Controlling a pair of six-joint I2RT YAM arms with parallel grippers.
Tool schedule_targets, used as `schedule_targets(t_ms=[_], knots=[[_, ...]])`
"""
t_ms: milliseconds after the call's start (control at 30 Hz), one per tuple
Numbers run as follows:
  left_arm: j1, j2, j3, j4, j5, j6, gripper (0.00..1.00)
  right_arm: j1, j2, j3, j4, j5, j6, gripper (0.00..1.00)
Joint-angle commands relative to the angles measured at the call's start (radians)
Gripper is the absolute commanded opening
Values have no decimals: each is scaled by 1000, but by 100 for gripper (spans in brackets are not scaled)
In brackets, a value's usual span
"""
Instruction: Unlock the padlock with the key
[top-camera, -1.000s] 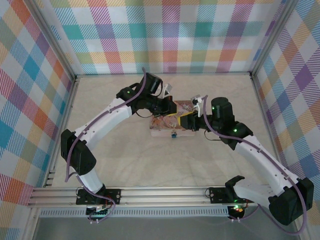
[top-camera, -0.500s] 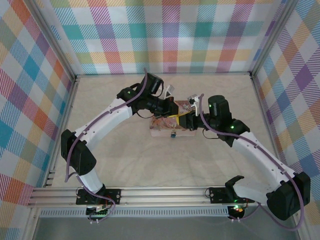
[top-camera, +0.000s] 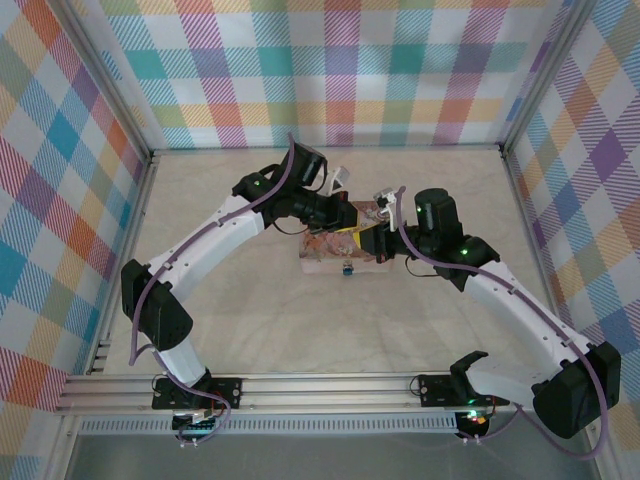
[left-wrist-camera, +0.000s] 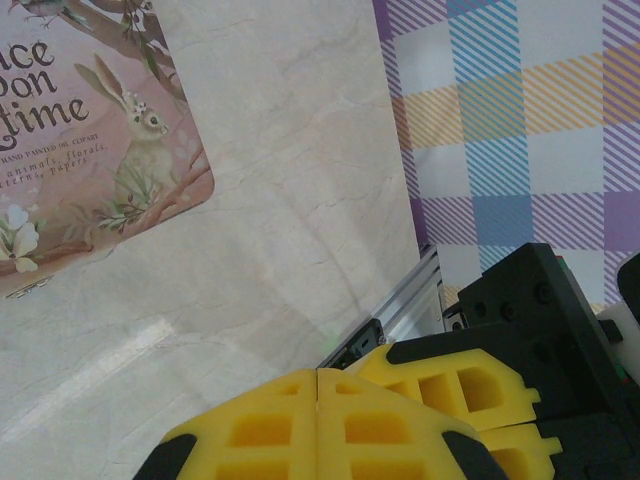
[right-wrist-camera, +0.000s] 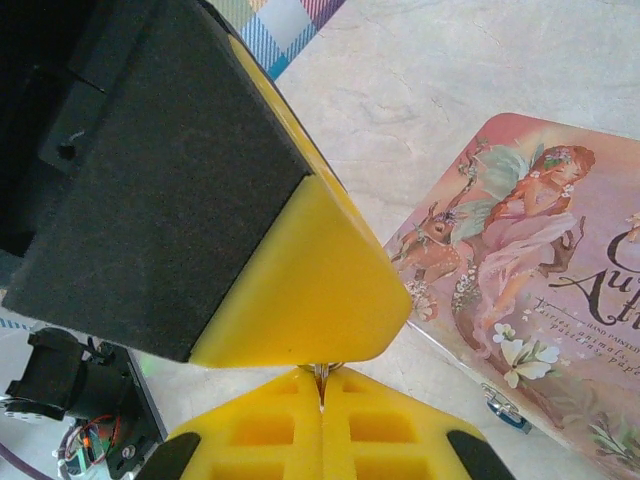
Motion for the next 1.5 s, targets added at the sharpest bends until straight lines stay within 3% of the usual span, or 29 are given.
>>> schedule_targets(t_ms=[0, 100, 233, 467, 800, 933, 1200, 1333, 1467], knots=[[-42, -6, 36, -8, 84, 14, 0, 8, 12, 33, 34, 23, -21, 0], [-43, -6, 36, -10, 88, 18, 0, 7, 14, 35, 36, 31, -27, 0], [-43, -12, 39, -17, 69, 28, 21, 8, 8, 21, 46, 28, -30, 0], [-30, -45, 32, 3, 5, 34, 48, 8, -28, -24, 63, 19, -24, 0], [55, -246, -202, 246, -101, -17, 65, 6, -108, -67, 96, 13, 11, 0], [95, -328, -345, 390, -81, -64, 65, 6, -148, -92, 141, -2, 55, 0], [101, -442, -635, 921, 60, -199, 59, 6, -208, -146, 326, -63, 228, 0], [100, -443, -701, 1124, 134, -253, 56, 6, -219, -163, 411, -80, 301, 0], [88, -438, -719, 1220, 187, -264, 53, 6, -217, -171, 456, -92, 342, 0]])
